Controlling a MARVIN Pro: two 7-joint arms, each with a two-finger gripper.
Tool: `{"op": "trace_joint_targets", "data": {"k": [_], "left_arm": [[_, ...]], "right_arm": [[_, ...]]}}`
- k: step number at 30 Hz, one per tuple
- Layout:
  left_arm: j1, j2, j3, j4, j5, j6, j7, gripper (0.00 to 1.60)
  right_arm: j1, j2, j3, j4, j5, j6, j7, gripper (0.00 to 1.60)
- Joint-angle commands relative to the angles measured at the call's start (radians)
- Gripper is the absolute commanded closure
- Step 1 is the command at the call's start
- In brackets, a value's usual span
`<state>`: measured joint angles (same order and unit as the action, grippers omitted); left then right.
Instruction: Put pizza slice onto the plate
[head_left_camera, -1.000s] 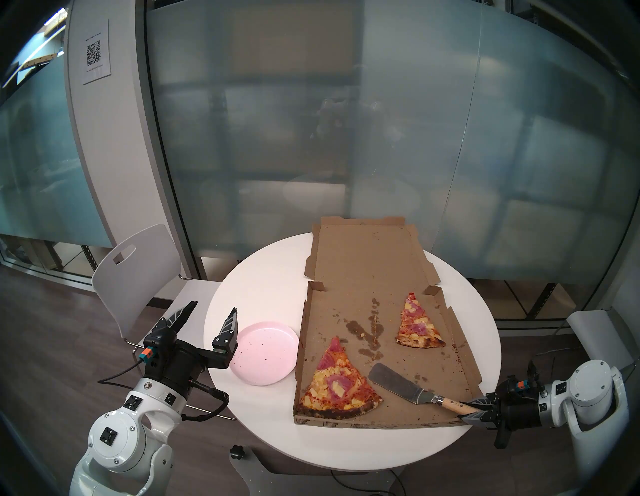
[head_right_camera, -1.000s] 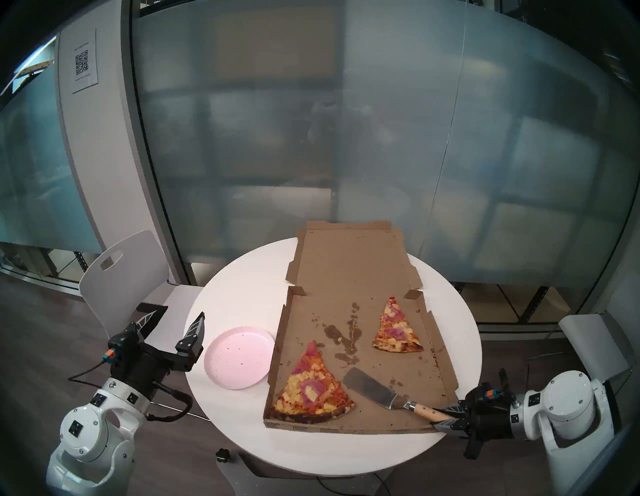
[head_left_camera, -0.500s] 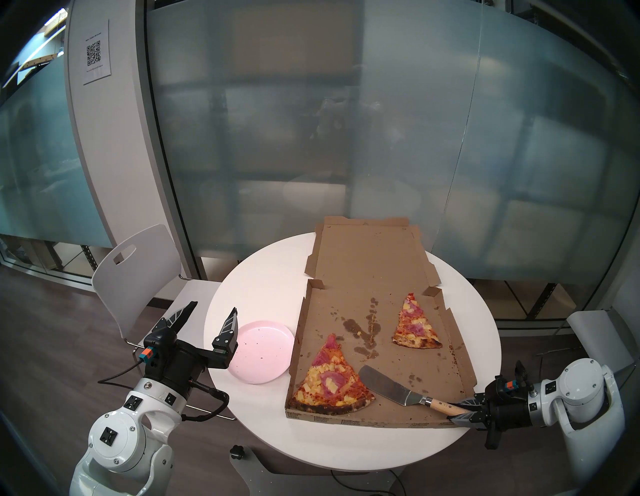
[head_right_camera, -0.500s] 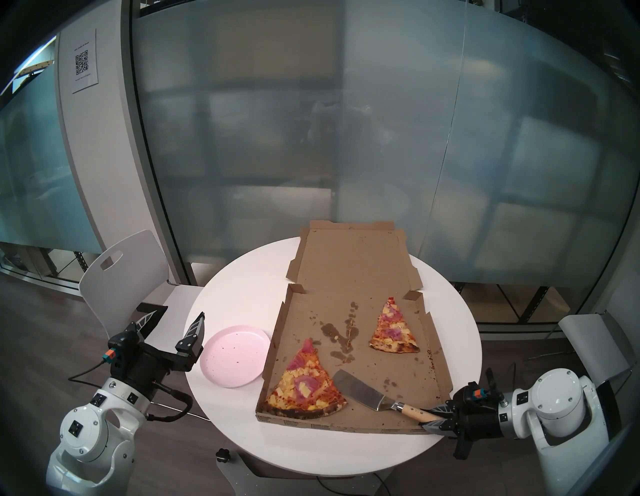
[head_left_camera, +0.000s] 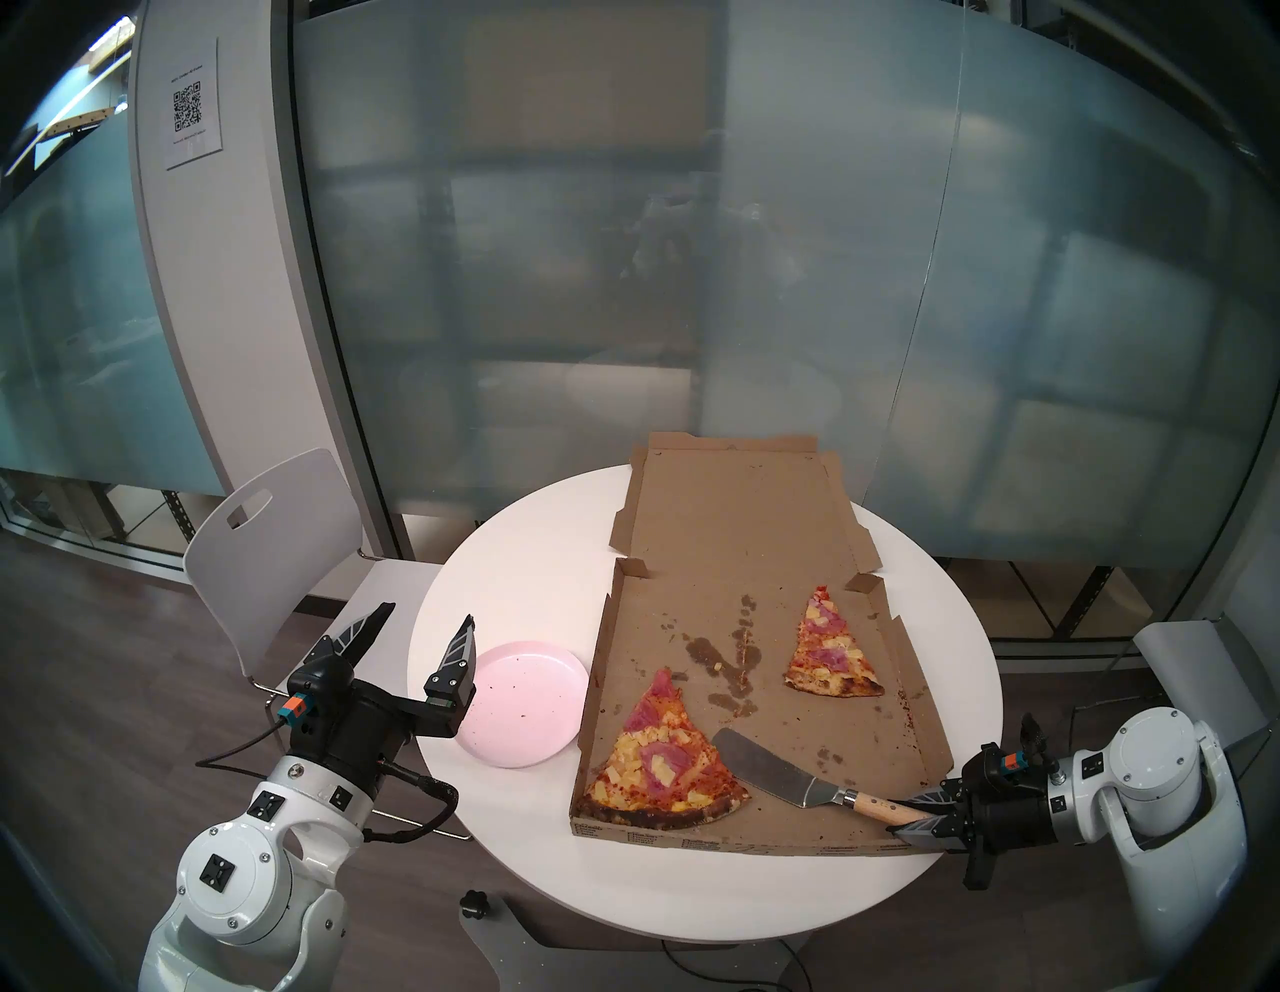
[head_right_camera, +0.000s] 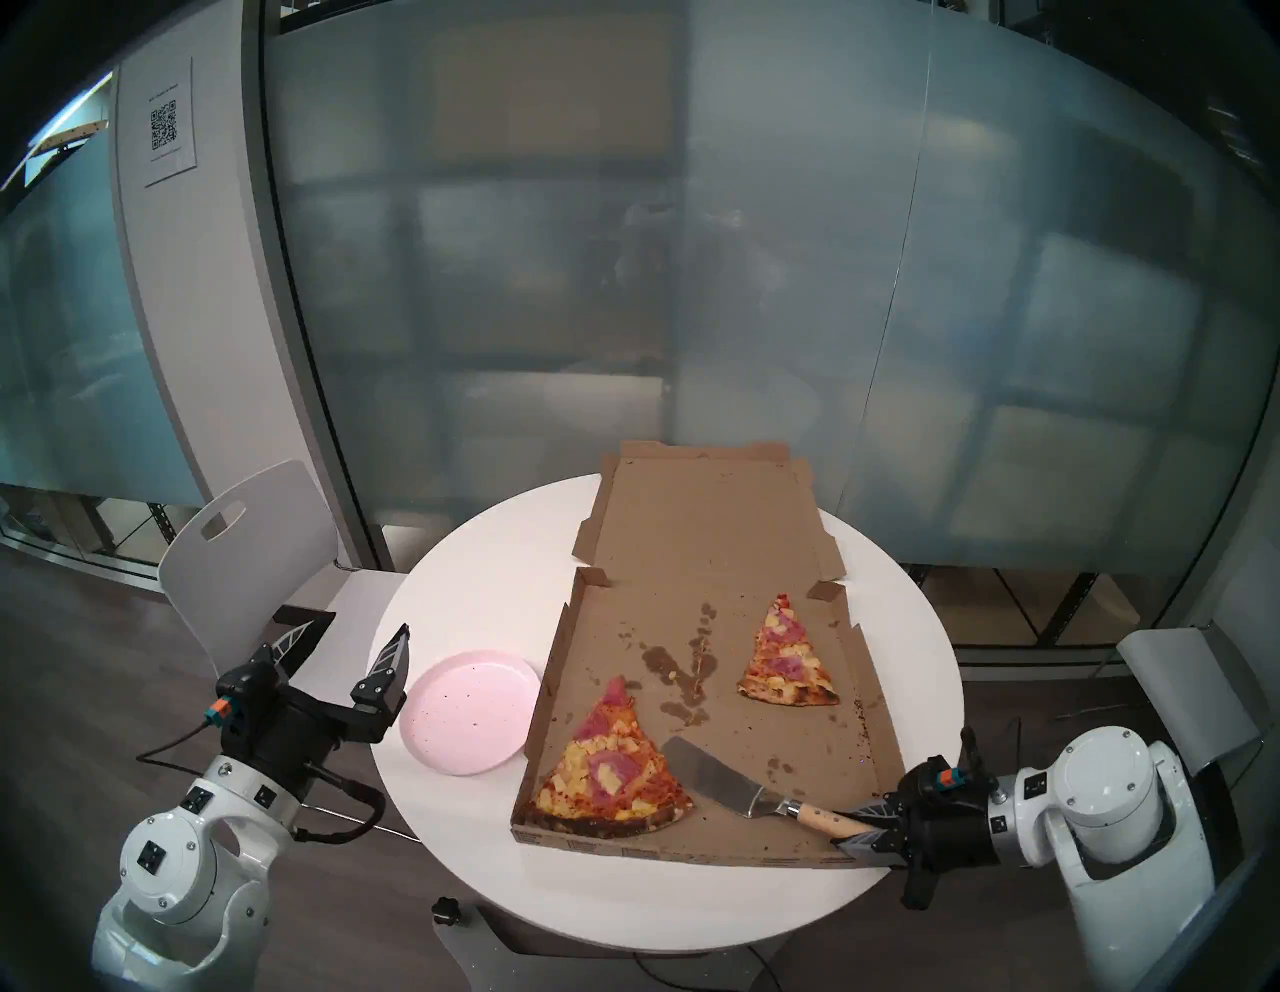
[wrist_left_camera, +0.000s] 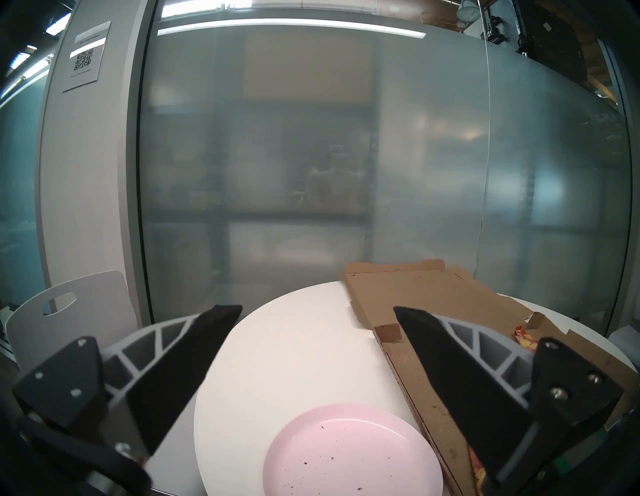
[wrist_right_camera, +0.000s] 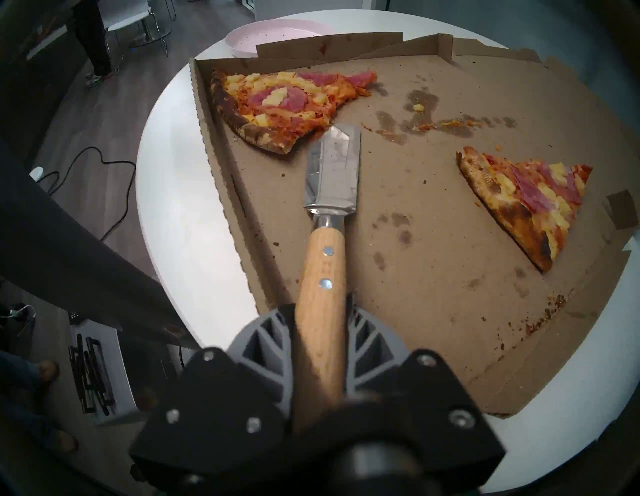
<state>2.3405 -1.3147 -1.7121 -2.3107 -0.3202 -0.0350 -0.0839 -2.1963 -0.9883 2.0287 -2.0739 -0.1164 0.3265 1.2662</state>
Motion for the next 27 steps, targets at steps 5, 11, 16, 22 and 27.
{"op": "trace_joint_targets", "data": {"k": [5, 11, 16, 22, 27], "left_arm": [[0.083, 0.025, -0.016, -0.05, -0.006, -0.045, -0.058, 0.0], [0.145, 0.064, -0.044, -0.055, -0.005, -0.043, -0.12, 0.0], [0.197, 0.084, -0.058, -0.036, 0.013, -0.063, -0.174, 0.0], [0.203, 0.094, -0.029, 0.007, 0.071, -0.088, -0.204, 0.0], [0.185, 0.104, 0.001, 0.035, 0.102, -0.085, -0.217, 0.0]], "right_arm": [[0.012, -0.008, 0.002, -0.024, 0.004, -0.002, -0.006, 1.6], [0.009, -0.013, -0.001, -0.024, 0.003, -0.005, -0.01, 1.6], [0.008, -0.019, -0.007, -0.028, 0.003, -0.008, -0.015, 1.6], [0.006, -0.022, -0.009, -0.031, 0.001, -0.009, -0.019, 1.6], [0.006, -0.022, -0.009, -0.031, -0.001, -0.007, -0.018, 1.6]]}}
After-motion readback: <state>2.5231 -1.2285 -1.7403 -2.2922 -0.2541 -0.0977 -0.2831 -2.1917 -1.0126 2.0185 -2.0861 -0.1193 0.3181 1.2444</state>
